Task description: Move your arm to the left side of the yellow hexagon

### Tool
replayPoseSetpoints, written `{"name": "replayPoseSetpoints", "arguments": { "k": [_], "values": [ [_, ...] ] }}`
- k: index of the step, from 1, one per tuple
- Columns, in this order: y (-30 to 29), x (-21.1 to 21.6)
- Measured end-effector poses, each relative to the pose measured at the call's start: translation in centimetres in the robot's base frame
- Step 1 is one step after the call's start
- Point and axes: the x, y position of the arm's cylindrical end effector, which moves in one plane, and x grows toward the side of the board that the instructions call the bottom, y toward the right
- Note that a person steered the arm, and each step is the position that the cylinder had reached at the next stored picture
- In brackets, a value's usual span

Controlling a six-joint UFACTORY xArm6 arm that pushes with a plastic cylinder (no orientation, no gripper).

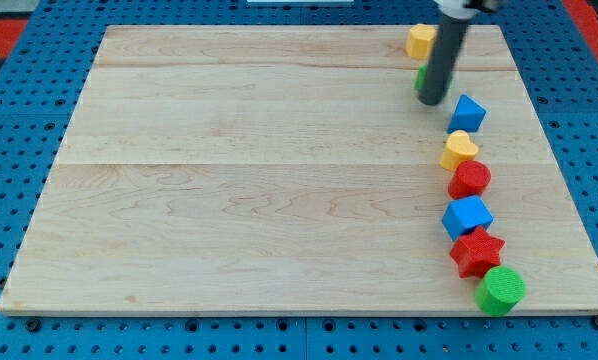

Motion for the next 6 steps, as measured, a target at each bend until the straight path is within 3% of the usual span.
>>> {"name": "replayPoseSetpoints", "arguments": {
  "k": [2, 4, 6],
  "values": [
    [1.6, -4.5],
    [-5.1, -9.3],
    [-1.6, -10.5]
  ]
}}
